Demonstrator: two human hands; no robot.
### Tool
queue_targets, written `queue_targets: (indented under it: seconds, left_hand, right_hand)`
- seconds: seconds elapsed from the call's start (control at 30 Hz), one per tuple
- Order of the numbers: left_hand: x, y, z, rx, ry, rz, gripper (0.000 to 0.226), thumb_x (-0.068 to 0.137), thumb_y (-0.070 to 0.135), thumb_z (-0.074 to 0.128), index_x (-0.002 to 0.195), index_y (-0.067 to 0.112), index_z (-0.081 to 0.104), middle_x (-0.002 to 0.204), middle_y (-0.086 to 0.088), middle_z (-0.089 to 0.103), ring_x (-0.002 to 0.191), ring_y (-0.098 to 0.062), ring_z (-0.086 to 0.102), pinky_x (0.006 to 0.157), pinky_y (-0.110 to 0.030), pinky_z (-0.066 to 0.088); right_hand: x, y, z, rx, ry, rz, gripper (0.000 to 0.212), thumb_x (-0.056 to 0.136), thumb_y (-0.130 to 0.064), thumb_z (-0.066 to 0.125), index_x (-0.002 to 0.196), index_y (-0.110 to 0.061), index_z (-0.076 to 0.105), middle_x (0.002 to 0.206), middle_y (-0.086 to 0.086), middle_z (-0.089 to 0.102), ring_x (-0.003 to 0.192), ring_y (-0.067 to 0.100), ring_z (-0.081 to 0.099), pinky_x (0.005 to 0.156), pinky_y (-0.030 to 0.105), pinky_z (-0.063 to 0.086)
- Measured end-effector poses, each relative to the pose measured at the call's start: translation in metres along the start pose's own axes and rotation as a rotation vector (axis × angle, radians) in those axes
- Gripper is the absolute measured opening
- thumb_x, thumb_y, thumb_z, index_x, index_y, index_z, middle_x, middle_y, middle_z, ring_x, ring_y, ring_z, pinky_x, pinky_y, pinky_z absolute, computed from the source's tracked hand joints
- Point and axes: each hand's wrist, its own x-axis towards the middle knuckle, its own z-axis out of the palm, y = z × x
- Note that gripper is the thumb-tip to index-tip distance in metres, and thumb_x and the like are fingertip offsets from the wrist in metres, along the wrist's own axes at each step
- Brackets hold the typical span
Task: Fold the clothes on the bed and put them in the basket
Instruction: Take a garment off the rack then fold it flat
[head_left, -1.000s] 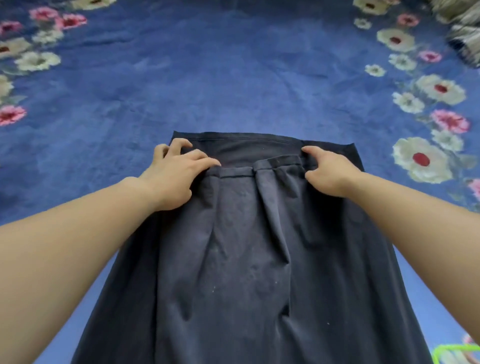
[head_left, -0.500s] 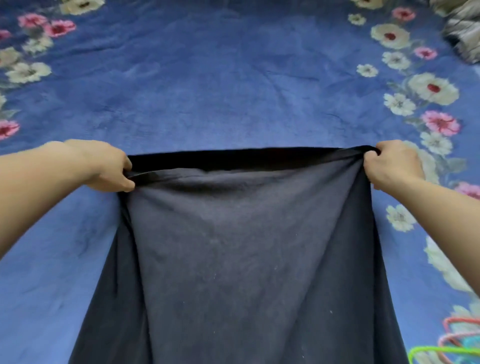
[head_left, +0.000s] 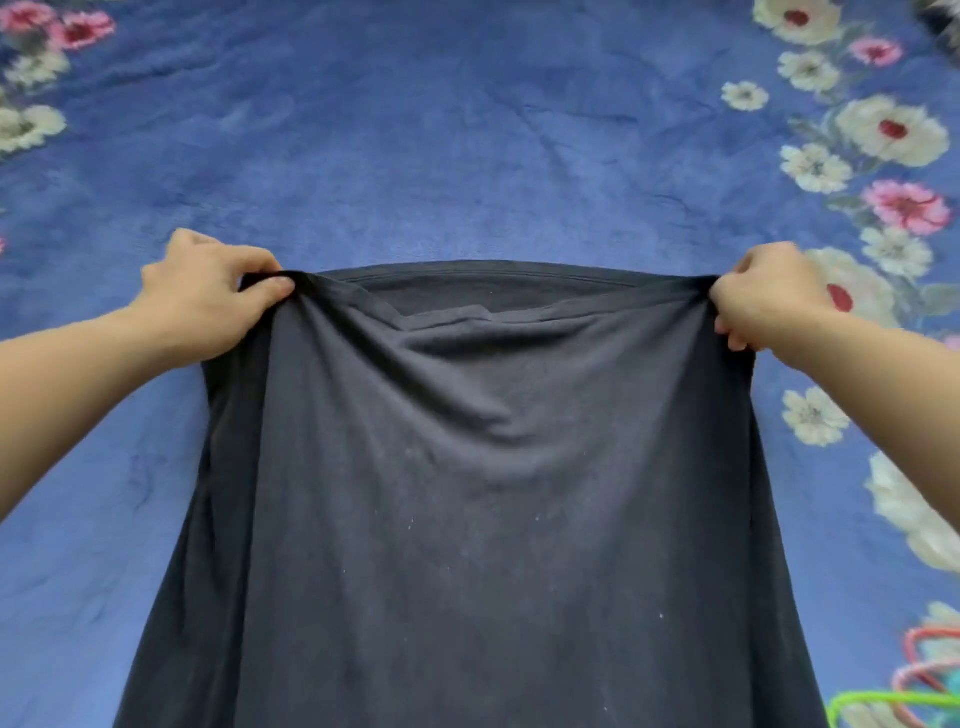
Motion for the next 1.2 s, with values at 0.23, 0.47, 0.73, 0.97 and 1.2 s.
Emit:
queue_targets:
  seconds: [0.23,0.47,0.73,0.97,1.2]
  left_hand:
    - [0.018,-0.009,-0.005,0.137,0.192,-0.148,0.028,0.097,0.045,0.049,0.099,0.022,0.066,0.103,-0.017,0.068,0.112,-0.04,0.048,0.096,-0.064,0.037]
    - [0.007,-0.022,0.036,-0.329,0.271,-0.707,0.075,0.082,0.06,0.054,0.132,0.005,0.047,0.141,-0.024,0.043,0.125,-0.038,0.046,0.106,-0.044,0.036]
    - [0.019,-0.033,0.021,-0.634,0.142,-0.85,0.03,0.079,0.023,0.077,0.073,0.01,0.05,0.078,-0.012,0.058,0.059,-0.018,0.058,0.056,-0.029,0.052]
    - [0.047,-0.057,0.007,-0.853,0.306,-0.711,0.027,0.106,0.036,0.029,0.096,0.017,0.047,0.043,0.016,0.06,0.044,0.004,0.061,0.042,-0.009,0.045]
    - [-0.015,0.001,0.058,-0.38,0.126,-0.274,0.064,0.095,0.036,0.05,0.15,0.023,0.02,0.158,-0.007,0.024,0.147,-0.027,0.02,0.119,-0.043,0.012]
  right_hand:
    - [0.027,0.003,0.014,0.708,0.042,0.217,0.013,0.098,-0.006,0.044,0.095,-0.018,0.042,0.083,0.016,0.064,0.064,0.021,0.069,0.053,0.028,0.059]
    - [0.027,0.021,0.045,0.577,0.083,0.075,0.063,0.082,-0.012,0.061,0.139,-0.02,0.035,0.108,0.009,0.058,0.074,0.02,0.064,0.056,0.023,0.055]
    - [0.017,0.036,0.031,0.677,0.208,0.335,0.009,0.088,-0.01,0.053,0.085,-0.007,0.045,0.068,0.011,0.057,0.029,0.015,0.048,0.033,0.022,0.034]
    - [0.026,0.021,0.02,0.927,0.239,0.246,0.007,0.102,-0.01,0.041,0.105,-0.015,0.038,0.092,0.016,0.066,0.063,0.016,0.07,0.051,0.024,0.056]
    - [-0.009,0.013,0.049,0.421,0.27,-0.093,0.075,0.083,-0.02,0.06,0.148,-0.015,0.023,0.131,0.001,0.048,0.121,0.021,0.049,0.107,0.027,0.034]
